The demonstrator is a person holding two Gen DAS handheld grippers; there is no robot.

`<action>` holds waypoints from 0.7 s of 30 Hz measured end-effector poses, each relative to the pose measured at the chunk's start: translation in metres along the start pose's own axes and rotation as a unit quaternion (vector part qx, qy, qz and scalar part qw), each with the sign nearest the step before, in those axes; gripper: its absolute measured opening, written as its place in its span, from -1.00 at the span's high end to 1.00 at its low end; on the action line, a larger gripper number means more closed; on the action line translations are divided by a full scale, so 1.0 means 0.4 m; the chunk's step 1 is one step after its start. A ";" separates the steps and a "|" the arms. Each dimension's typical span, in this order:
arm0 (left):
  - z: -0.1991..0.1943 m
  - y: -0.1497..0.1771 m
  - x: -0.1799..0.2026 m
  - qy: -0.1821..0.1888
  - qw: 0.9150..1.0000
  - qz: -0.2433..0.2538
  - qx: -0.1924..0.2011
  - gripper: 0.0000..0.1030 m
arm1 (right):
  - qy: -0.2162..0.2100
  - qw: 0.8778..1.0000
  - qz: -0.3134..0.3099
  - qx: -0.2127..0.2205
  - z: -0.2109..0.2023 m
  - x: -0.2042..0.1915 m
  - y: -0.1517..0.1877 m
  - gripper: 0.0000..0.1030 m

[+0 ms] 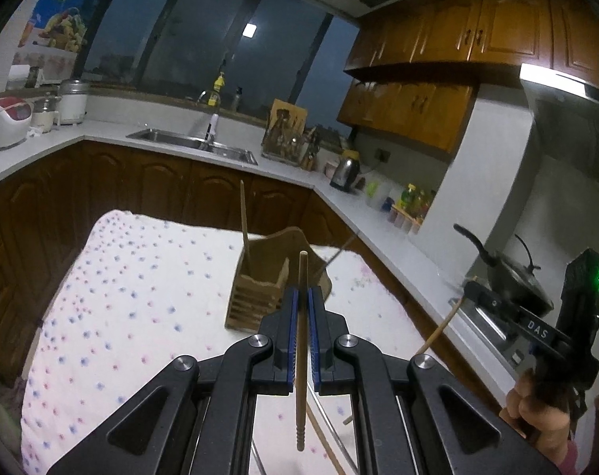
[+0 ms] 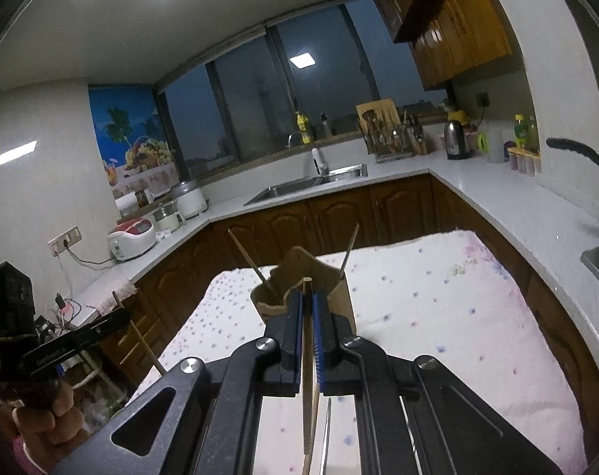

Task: Organize utensils
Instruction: 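Carry both wooden chopsticks up and lower them into the wooden holder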

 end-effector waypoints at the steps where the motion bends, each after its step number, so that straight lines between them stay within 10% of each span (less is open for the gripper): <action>1: 0.003 -0.006 -0.005 -0.001 1.000 0.000 0.003 0.94 | 0.000 1.000 -0.002 0.002 0.004 -0.002 -0.007 0.90; 21: 0.193 -0.235 -0.113 -0.043 0.993 0.005 0.107 0.94 | -0.008 0.995 -0.017 0.103 0.162 -0.034 -0.286 0.90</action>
Point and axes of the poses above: each gripper's, at about its wrist camera, not at the fingertips, and z roughly the way its jaws point, x to its right, y to its underside, the point moved 10 cm from there along z, roughly the way its jaws point, and after that the axes turned 6 degrees about z, right-handed, at the moved point
